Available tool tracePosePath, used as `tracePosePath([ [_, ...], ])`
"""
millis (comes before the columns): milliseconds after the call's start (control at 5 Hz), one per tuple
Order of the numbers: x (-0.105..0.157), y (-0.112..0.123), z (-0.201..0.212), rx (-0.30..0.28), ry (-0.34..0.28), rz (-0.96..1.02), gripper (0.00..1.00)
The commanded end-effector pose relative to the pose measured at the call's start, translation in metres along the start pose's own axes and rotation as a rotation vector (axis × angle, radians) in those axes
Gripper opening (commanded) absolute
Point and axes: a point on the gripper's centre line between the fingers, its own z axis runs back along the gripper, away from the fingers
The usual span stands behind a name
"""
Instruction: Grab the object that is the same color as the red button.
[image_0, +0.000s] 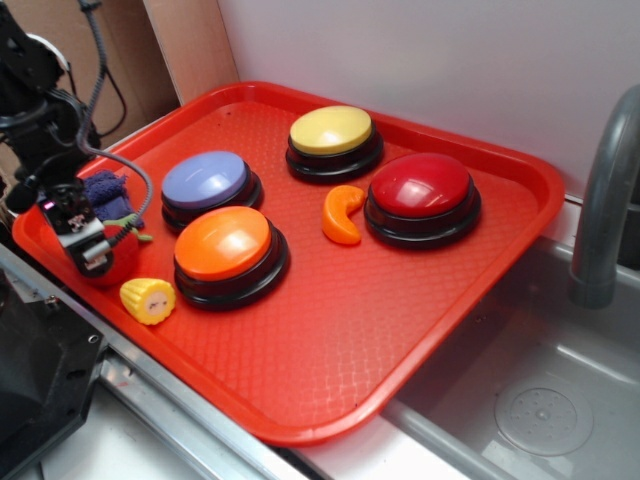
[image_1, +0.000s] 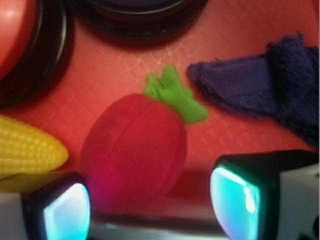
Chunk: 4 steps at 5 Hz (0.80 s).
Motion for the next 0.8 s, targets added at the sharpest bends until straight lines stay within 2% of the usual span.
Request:
tracePosePath([
  [0,0.0004,0.0074,-0.0082,0.018,-0.018,0.057,1.0],
  [200,-0.0007,0.0111,-0.0085,0.009,0.004,0.004,0.0],
  [600,-0.0015,0.0152,-0.0113,0.007,0.005,0.024,0.0],
])
